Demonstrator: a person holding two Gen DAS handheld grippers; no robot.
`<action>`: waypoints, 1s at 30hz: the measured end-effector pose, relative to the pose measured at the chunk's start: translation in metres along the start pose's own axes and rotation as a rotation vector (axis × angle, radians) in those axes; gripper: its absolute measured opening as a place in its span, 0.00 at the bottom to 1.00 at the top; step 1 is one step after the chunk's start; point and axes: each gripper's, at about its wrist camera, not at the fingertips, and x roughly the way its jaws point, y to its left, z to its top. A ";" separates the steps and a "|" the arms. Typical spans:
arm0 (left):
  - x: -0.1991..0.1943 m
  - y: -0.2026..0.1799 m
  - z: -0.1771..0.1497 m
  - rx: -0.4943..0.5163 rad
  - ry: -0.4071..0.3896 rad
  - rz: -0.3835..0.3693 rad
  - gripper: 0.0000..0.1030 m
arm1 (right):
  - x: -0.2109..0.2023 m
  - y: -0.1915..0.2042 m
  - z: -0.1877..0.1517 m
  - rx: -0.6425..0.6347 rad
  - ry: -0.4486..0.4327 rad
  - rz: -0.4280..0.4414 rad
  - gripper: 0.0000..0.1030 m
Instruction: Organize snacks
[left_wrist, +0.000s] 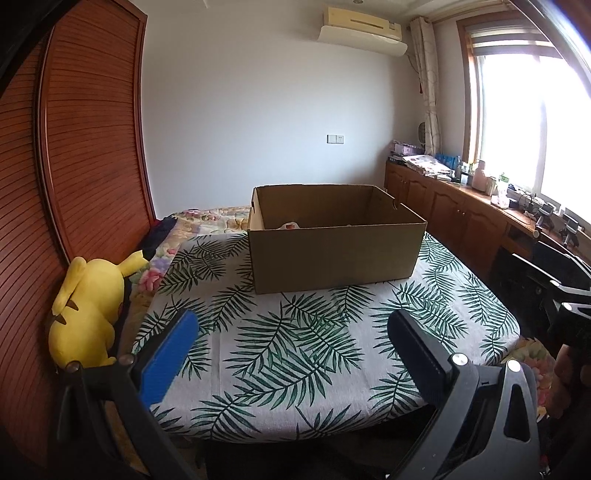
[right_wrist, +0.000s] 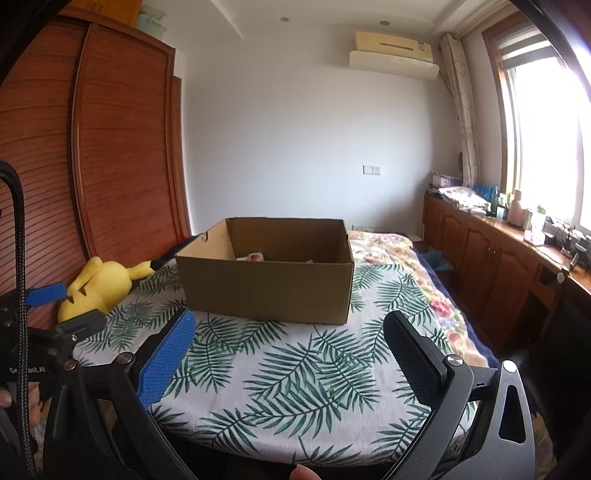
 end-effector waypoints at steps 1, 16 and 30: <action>0.000 0.000 0.000 0.000 0.000 0.000 1.00 | 0.000 -0.001 0.000 0.001 0.001 0.000 1.00; -0.004 -0.001 0.001 -0.002 -0.009 0.004 1.00 | 0.000 -0.003 -0.001 0.005 0.001 -0.011 1.00; -0.007 -0.001 0.003 0.000 -0.015 0.003 1.00 | 0.002 -0.005 -0.002 -0.001 0.003 -0.015 1.00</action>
